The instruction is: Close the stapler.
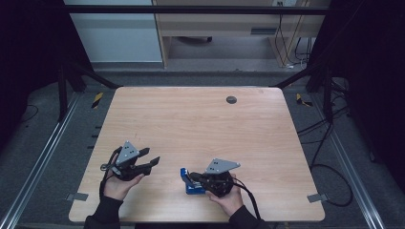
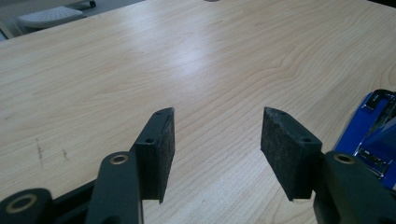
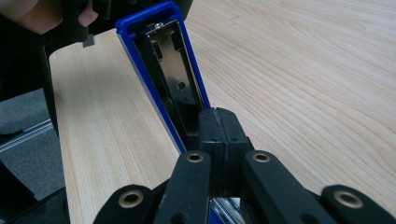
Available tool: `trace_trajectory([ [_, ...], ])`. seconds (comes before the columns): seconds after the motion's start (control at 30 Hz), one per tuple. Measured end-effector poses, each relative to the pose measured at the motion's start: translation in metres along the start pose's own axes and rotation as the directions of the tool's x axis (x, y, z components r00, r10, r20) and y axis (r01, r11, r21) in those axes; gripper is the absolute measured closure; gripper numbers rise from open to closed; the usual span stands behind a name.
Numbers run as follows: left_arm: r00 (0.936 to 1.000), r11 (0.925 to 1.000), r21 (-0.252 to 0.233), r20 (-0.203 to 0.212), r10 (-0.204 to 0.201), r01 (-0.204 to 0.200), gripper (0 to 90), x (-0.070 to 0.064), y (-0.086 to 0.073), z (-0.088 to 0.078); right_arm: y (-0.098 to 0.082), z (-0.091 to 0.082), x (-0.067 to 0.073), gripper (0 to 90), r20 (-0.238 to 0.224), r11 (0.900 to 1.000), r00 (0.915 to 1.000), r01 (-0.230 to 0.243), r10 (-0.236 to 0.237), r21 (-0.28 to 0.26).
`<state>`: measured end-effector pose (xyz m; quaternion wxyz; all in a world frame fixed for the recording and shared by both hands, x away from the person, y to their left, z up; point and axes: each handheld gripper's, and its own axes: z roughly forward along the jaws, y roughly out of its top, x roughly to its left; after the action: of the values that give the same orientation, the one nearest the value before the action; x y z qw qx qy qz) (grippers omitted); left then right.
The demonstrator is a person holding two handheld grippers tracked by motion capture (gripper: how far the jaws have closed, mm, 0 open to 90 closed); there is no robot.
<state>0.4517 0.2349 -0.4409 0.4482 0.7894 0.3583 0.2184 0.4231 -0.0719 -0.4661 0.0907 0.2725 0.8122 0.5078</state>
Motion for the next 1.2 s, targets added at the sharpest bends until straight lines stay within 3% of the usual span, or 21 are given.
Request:
trace_trajectory([
  [0.17,0.9996,1.0000,0.005,-0.027,0.008,-0.008,47.8,0.000,0.000,-0.002,-0.001,-0.002,-0.001,90.0,0.008,1.000,1.0000,-0.003,0.003,0.000],
  [0.3,0.9972,0.9999,0.006,-0.073,0.013,-0.013,48.1,0.001,-0.002,-0.003,-0.002,-0.005,-0.004,90.0,0.021,1.000,0.9997,-0.013,0.013,-0.003],
  [0.47,0.9969,0.9998,0.018,-0.078,0.004,-0.003,48.7,0.004,-0.005,-0.001,-0.002,-0.007,-0.004,90.0,0.024,1.000,0.9996,-0.016,0.016,-0.004],
  [0.73,0.9927,0.9988,-0.019,-0.113,0.044,-0.046,46.9,0.002,-0.007,-0.001,-0.003,-0.008,-0.006,90.0,0.030,1.000,0.9994,-0.017,0.017,0.003],
  [0.87,0.9903,0.9948,-0.077,-0.126,0.057,-0.067,45.5,0.003,-0.007,-0.006,-0.003,-0.008,-0.007,90.0,0.032,1.000,0.9993,-0.020,0.019,0.005],
  [1.03,0.9938,0.9981,-0.062,-0.111,-0.001,-0.006,45.4,0.006,-0.011,-0.010,-0.004,-0.011,-0.011,90.0,0.052,1.000,0.9983,-0.025,0.025,0.007],
  [1.2,0.9919,0.9988,-0.034,-0.122,-0.038,0.034,44.2,0.008,-0.018,-0.012,-0.002,-0.020,-0.015,90.0,0.067,0.999,0.9970,-0.038,0.038,-0.014],
])
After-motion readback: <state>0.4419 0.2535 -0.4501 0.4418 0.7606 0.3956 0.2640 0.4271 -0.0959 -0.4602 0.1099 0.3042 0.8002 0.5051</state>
